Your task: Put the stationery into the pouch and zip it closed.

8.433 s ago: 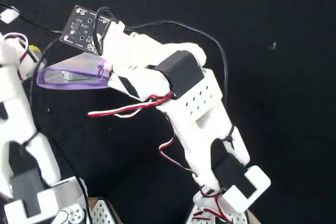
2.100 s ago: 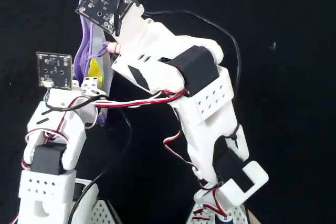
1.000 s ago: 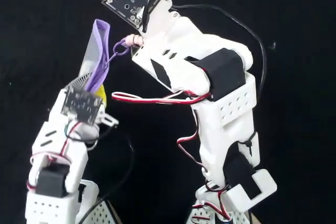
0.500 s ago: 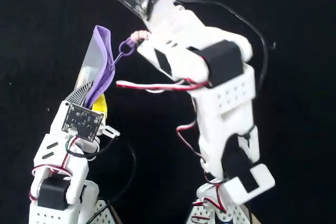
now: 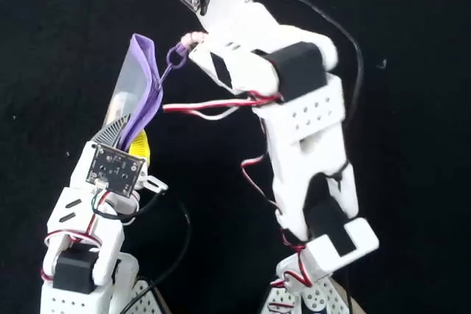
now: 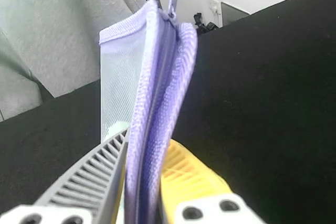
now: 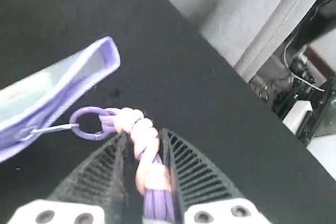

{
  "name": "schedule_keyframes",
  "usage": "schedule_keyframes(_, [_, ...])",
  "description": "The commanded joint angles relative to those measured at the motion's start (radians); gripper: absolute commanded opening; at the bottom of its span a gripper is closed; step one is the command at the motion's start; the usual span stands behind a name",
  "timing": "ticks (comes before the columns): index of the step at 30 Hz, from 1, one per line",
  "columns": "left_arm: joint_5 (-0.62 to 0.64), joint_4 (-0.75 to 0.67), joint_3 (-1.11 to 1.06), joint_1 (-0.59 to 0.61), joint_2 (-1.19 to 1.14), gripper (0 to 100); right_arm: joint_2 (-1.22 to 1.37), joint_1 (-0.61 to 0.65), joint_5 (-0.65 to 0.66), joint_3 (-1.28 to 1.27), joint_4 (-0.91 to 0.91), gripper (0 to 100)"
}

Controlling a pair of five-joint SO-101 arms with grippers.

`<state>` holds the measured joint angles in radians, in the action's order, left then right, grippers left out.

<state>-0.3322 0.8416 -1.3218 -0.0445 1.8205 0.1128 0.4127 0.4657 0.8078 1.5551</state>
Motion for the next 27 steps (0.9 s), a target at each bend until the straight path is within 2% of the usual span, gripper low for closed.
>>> schedule_keyframes(1, [0.035, 0.031, 0.01, 0.004, 0.0, 3, 0.012, -0.109, -0.003, -0.031, -0.121, 1.1])
schedule_keyframes(12, [0.034, 0.063, 0.019, 0.002, 0.0, 3, 0.022, -0.11, -0.002, -0.239, -0.33, 1.1])
schedule_keyframes(23, [0.038, 0.037, 0.021, 0.004, 0.0, 3, -0.111, -0.104, -0.003, -0.048, -0.071, 1.1])
schedule_keyframes(27, [0.11, -0.015, 0.022, 0.015, 0.0, 4, -0.156, -0.083, 0.0, -0.021, -0.02, 1.1])
